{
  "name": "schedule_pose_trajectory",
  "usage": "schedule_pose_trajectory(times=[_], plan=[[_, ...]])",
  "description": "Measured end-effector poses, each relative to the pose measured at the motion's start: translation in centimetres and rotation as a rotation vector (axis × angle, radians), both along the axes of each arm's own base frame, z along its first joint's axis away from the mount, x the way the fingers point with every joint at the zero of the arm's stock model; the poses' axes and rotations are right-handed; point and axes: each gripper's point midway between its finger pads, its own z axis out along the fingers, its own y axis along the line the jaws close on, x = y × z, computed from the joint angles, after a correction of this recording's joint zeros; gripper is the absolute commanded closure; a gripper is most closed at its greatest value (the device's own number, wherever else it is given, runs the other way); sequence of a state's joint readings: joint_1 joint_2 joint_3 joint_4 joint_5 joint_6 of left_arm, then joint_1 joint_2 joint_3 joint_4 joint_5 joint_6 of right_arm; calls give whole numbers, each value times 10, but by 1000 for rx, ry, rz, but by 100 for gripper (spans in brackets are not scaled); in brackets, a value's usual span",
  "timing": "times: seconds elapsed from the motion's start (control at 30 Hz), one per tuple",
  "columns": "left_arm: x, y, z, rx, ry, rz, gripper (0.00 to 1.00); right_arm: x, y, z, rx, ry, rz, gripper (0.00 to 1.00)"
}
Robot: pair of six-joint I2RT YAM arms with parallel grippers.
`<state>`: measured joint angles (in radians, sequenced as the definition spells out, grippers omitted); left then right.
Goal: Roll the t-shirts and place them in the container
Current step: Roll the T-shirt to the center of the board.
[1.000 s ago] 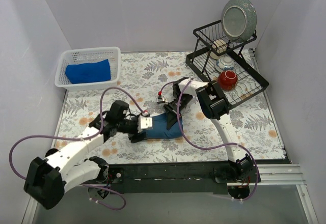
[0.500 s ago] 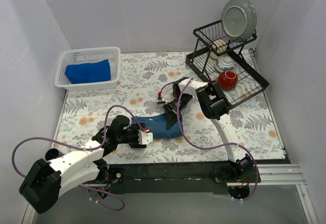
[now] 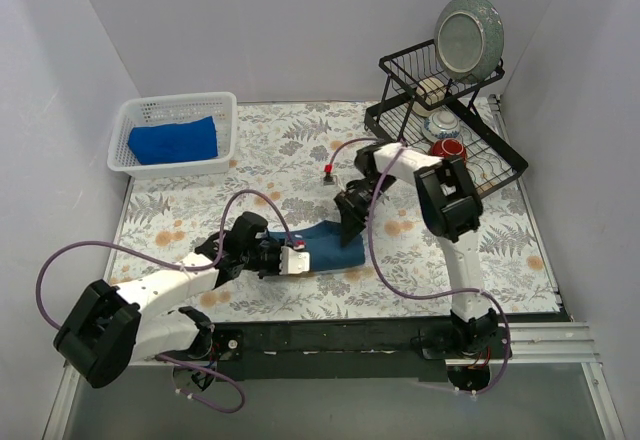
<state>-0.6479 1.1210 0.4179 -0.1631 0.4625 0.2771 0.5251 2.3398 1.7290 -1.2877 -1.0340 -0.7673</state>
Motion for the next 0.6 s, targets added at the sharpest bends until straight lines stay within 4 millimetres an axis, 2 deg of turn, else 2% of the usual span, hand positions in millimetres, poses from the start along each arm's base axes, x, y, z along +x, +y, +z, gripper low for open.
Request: schedule_pose_trajectory(times=[0.13, 0.2, 0.27, 0.3, 0.37, 0.43, 0.47, 0.5, 0.53, 0.6], plan=[[-13, -4, 3, 0, 130, 4, 100, 25, -52, -3, 2, -397, -36, 1], [-20, -6, 4, -7, 210, 15, 100, 33, -80, 10, -8, -625, -67, 1], [-27, -9, 7, -21, 307, 33, 100, 35, -90, 32, 32, -881, -81, 1], [-29, -10, 8, -31, 349, 47, 100, 28, -87, 44, 65, -984, -67, 1], [-33, -10, 11, -56, 426, 73, 100, 8, -71, 61, 147, -1134, -7, 2], [-37, -9, 13, -76, 493, 99, 100, -15, -50, 63, 220, -1187, 66, 1], [-39, -7, 14, -85, 529, 113, 100, -21, -45, 60, 232, -1199, 84, 1], [-42, -5, 14, -93, 596, 137, 100, -36, -35, 53, 258, -1199, 132, 1], [-42, -5, 14, -93, 599, 138, 100, -51, -31, 38, 255, -1186, 173, 1], [-40, -4, 14, -100, 634, 155, 100, -62, -29, 26, 257, -1194, 203, 2]])
